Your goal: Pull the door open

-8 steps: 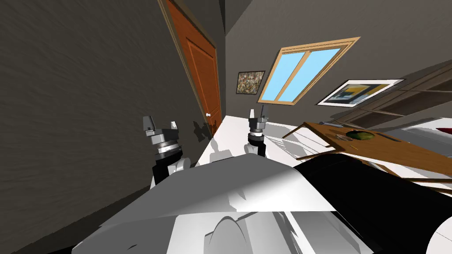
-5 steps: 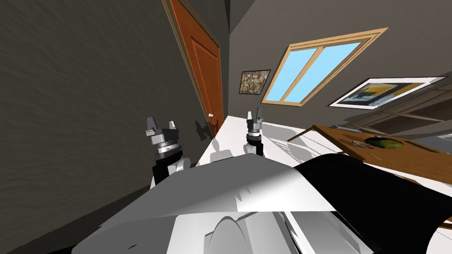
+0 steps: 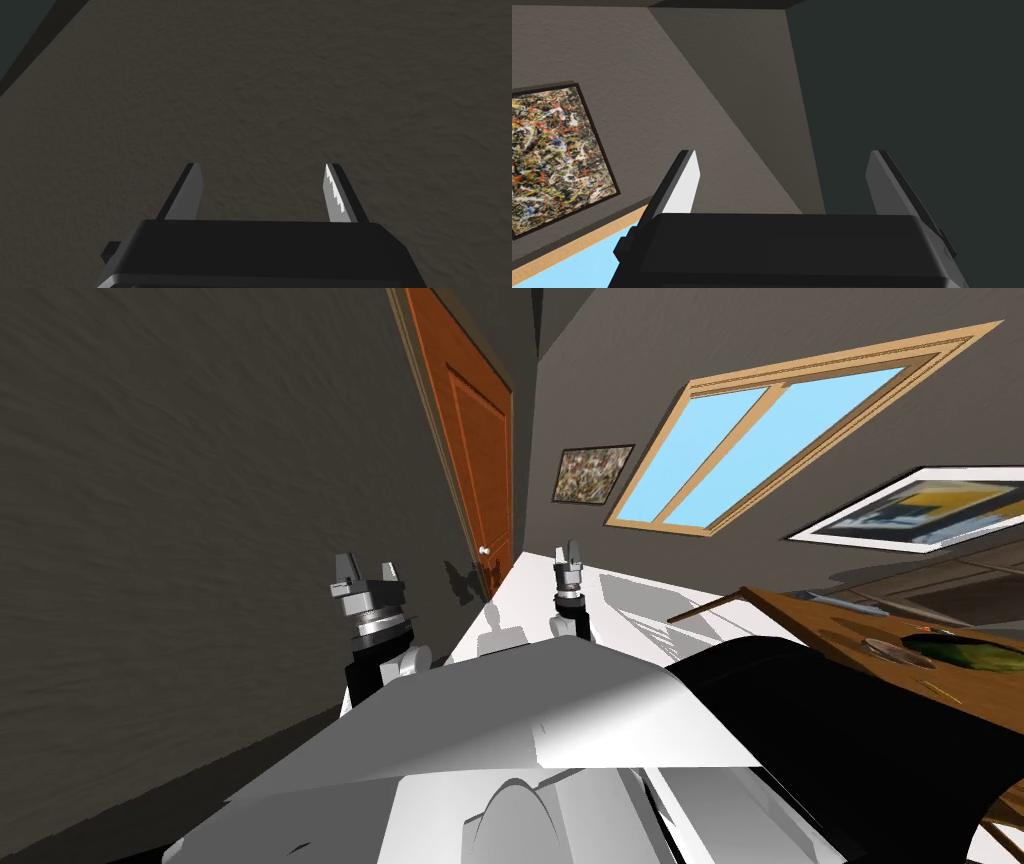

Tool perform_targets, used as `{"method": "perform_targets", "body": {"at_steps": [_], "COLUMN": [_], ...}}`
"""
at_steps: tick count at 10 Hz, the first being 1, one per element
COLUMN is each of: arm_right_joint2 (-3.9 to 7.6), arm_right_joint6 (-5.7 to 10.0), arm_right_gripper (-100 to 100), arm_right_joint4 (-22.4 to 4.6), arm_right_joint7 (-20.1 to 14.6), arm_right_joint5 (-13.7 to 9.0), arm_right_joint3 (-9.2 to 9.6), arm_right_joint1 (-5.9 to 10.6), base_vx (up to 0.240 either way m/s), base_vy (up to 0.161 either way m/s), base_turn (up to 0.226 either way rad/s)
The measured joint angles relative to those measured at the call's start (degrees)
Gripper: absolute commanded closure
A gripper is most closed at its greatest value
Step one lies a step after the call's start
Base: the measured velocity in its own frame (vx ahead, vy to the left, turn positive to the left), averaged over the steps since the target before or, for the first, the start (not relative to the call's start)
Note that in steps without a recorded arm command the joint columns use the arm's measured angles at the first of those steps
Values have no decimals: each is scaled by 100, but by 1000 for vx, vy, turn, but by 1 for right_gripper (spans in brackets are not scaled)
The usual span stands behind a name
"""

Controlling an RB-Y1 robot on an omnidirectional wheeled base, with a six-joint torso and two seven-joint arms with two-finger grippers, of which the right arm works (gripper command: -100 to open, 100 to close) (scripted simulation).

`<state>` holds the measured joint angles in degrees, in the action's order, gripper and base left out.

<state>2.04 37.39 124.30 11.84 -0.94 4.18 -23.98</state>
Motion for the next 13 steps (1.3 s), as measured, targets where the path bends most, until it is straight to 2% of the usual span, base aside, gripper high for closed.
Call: {"method": "perform_targets", "body": {"at_steps": [4, 6, 10, 13], "arm_right_joint2": [81, 146, 233, 301], "arm_right_joint6": [-5, 53, 55, 125], "arm_right_gripper": [-100, -100, -100, -100], "arm_right_joint4": [-359, -607, -1051, -1401], "arm_right_joint7": [380, 572, 1011, 1361], "arm_right_joint5": [0, -17, -26, -30], "arm_right_joint3": [33, 30, 54, 96], "arm_right_joint1": [121, 168, 324, 358], "base_vx": [75, 89, 91, 92], "base_vy": [-29, -44, -39, -47], "base_turn": [111, 138, 130, 153]}}
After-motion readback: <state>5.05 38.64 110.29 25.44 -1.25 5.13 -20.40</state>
